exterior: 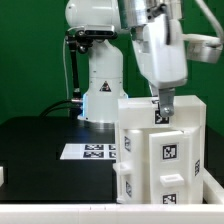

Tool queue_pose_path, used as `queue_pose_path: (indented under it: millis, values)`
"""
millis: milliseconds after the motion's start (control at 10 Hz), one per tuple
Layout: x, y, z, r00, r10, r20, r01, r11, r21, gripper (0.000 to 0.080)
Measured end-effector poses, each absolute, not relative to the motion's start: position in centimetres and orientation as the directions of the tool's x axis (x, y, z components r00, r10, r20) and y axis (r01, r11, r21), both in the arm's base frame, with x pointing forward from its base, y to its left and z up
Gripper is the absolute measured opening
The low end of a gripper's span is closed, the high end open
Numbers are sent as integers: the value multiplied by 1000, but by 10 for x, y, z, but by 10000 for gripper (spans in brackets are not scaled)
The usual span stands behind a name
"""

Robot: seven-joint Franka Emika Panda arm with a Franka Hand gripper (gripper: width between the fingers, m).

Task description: Assemble cabinet

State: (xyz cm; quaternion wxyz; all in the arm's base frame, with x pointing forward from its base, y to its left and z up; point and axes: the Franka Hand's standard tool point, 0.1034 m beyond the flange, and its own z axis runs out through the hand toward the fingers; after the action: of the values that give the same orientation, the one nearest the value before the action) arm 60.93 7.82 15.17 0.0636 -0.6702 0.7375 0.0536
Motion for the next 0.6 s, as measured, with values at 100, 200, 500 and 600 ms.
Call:
queue_pose_path:
  millis: [100,200,500,600]
  values:
    - [610,79,152,-182,-968,-175,-983,185,0,554]
    - [611,79,152,-269,-943,-195,-962,274,2,554]
    - [614,84,152,-460,-861,-217,-884,468,20,554]
    - [615,87,152,-478,-851,-219,-874,486,19,554]
